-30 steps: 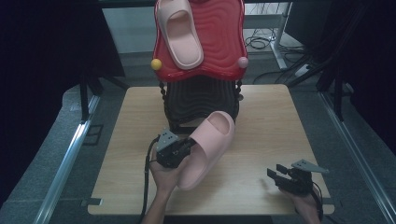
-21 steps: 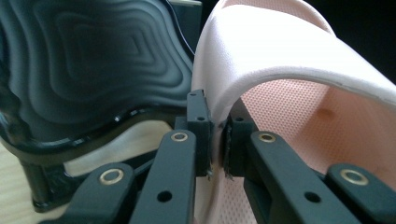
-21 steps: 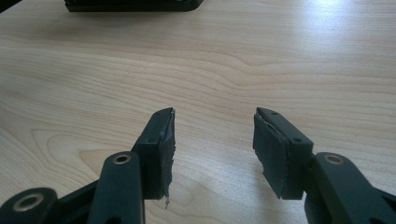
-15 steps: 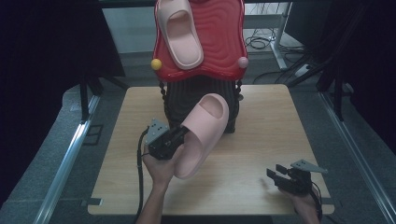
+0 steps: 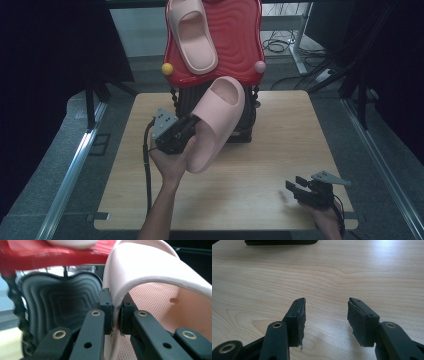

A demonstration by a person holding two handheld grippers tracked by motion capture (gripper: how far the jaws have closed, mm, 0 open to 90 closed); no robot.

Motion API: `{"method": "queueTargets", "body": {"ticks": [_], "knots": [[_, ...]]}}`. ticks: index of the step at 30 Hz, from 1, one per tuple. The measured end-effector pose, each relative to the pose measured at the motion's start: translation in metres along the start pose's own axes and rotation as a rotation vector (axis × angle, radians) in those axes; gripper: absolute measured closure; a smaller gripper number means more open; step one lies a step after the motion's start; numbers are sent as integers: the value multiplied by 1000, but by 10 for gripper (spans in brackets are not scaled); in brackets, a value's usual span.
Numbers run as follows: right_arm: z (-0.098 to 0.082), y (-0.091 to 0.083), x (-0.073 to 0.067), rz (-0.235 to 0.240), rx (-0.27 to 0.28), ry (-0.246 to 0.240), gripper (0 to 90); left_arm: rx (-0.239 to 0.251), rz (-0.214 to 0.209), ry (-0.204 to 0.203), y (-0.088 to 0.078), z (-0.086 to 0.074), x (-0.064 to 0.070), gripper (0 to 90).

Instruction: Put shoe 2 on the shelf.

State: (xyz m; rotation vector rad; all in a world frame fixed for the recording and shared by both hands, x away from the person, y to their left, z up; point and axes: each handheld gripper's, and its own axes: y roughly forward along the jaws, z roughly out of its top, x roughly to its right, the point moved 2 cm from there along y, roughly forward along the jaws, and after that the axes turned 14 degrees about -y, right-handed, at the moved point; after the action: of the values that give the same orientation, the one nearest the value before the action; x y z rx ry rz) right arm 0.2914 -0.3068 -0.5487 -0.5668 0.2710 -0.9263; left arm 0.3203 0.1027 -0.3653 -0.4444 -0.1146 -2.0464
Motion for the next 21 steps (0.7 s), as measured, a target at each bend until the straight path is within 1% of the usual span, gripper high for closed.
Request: {"method": "queueTargets", "body": {"ticks": [2, 4, 9, 13, 15, 21], "knots": [[0, 0, 1, -3, 1, -3, 489, 14, -2, -2, 2, 6, 1, 840], [0, 0, 1, -4, 1, -2, 489, 28, 4, 6, 5, 13, 3, 840], [0, 0, 1, -2, 0, -1, 489, 43, 11, 24, 16, 32, 9, 840], [0, 0, 1, -2, 2, -1, 490, 55, 9, 16, 26, 46, 13, 840], [0, 0, 1, -2, 1, -1, 490, 59, 15, 15, 30, 52, 15, 840], [0, -1, 2, -4, 5, 5, 489, 73, 38, -7, 50, 74, 17, 840]]}}
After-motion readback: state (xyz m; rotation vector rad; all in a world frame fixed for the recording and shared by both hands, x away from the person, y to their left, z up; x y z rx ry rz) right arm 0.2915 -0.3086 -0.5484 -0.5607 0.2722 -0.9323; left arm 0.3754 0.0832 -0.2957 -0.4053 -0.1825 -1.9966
